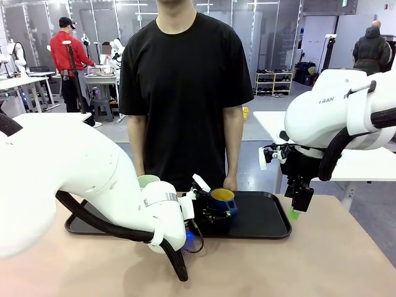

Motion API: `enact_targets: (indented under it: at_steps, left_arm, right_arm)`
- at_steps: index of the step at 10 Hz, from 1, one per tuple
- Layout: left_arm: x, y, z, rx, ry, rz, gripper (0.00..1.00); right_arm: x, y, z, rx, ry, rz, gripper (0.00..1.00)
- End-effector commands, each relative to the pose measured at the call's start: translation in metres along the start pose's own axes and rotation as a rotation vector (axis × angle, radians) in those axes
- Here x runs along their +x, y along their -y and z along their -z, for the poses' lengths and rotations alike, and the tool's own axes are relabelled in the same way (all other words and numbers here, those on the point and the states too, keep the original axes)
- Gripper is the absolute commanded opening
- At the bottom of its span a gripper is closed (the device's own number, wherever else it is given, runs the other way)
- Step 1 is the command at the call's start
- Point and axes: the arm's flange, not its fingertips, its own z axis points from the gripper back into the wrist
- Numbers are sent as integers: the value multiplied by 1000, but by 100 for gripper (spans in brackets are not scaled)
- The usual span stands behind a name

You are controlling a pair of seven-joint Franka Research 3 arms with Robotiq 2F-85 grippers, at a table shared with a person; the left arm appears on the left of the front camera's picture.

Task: Sort and store the cups by type.
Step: Pick up the Handle plastic cup and place it into the empty Flat Tray.

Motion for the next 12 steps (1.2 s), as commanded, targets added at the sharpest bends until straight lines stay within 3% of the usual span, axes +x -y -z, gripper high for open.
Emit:
enact_targets:
  at_steps: [1,3,12]
  left_arm:
    - [-36,57,-5,30,-22,36,92]
    - [-34,57,-11,44,-23,41,100]
    - [-28,73,-51,39,14,38,100]
  right_arm:
    - [-1,0,-1,-9,-3,-2,100]
    - [-1,0,-1,-9,-3,-2,100]
    - [-1,0,-1,-9,-3,-2,100]
